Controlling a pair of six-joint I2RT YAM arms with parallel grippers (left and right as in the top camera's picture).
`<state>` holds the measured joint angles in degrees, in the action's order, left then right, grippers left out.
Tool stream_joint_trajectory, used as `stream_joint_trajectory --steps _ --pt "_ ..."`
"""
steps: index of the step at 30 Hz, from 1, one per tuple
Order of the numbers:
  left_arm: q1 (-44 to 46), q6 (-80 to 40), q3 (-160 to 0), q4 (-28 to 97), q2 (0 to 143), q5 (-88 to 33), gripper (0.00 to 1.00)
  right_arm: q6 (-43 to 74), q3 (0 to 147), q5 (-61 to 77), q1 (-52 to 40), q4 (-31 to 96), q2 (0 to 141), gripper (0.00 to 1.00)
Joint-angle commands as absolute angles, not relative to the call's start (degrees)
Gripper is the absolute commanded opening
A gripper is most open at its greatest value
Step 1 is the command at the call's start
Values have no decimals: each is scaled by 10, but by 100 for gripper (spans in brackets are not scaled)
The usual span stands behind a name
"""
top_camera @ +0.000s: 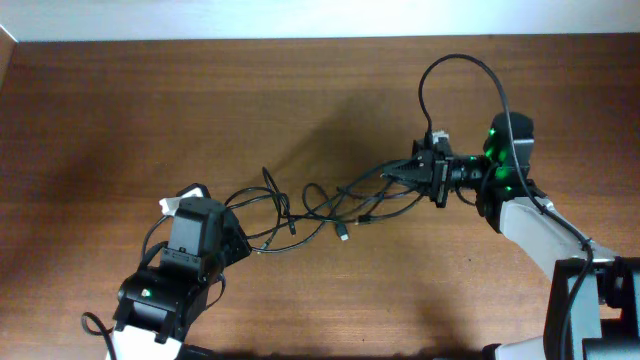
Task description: Untangle cables
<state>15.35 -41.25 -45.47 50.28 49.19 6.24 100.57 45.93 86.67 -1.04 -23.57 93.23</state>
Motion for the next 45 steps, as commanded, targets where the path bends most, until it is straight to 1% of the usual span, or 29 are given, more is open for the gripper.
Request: stream_joint_trajectory --steps 1,5,8,10,11,12,13,14,15,16,17,18,19,20,21,22,24,26,28,30,31,32,33,34,37,39,41,42,45 --pt "149 -407 -461 522 489 62 0 1128 464 758 11 -238 932 4" --pt "149 -407 -461 524 489 43 0 1143 464 611 11 -237 932 4" --pt "149 -407 -461 524 489 43 0 1143 464 544 11 -177 932 4" --pt "149 -407 -461 524 489 43 0 1138 464 526 11 -125 932 4" --pt "149 -407 -461 524 489 43 7 1118 464 519 11 -109 932 4" --pt "149 -407 -461 524 489 43 8 1096 464 511 11 -89 932 5" --pt "149 -407 -461 525 489 43 8 1084 464 502 11 -70 932 8" --pt "149 -407 -461 529 489 43 8 1082 464 485 11 -34 932 16" --pt "149 -407 -461 531 489 43 8 1082 464 473 11 -10 932 31" --pt "149 -407 -461 533 489 43 16 1081 464 465 11 10 932 44" --pt "149 -407 -461 536 489 43 27 1070 464 462 11 22 932 52" --pt "149 -407 -461 538 489 43 37 1058 464 462 11 25 932 58" --pt "149 -407 -461 542 489 43 55 1040 464 462 11 27 932 66" --pt "149 -407 -461 542 489 43 65 1032 464 463 11 27 932 68" --pt "149 -407 -461 541 489 43 75 1022 464 463 11 29 932 69" --pt "149 -407 -461 542 489 43 87 1021 464 464 11 31 932 69" --pt "149 -407 -461 542 489 43 92 1004 464 465 11 39 932 69" --pt "149 -407 -461 542 489 43 93 960 464 465 11 42 932 68" --pt "149 -406 -461 541 489 43 93 877 464 472 11 42 932 69" --pt "149 -370 -461 536 489 50 94 794 464 481 11 41 932 69" --pt "149 -324 -461 517 489 49 99 748 464 496 11 42 931 67" --pt "149 -299 -462 504 488 48 99 726 464 495 11 42 928 62" --pt "149 -276 -464 492 486 43 99 697 464 493 11 49 917 53" --pt "149 -260 -465 482 486 34 99 683 464 490 11 53 910 51" --pt "149 -231 -466 456 486 23 99 613 464 445 11 96 855 51" --pt "149 -208 -466 438 486 24 99 541 464 432 11 117 817 52" --pt "149 -207 -466 411 486 30 99 439 464 432 11 173 777 52" --pt "149 -207 -466 404 486 31 99 410 464 431 11 197 768 52" --pt "149 -206 -466 368 494 90 99 252 464 428 11 348 753 53"
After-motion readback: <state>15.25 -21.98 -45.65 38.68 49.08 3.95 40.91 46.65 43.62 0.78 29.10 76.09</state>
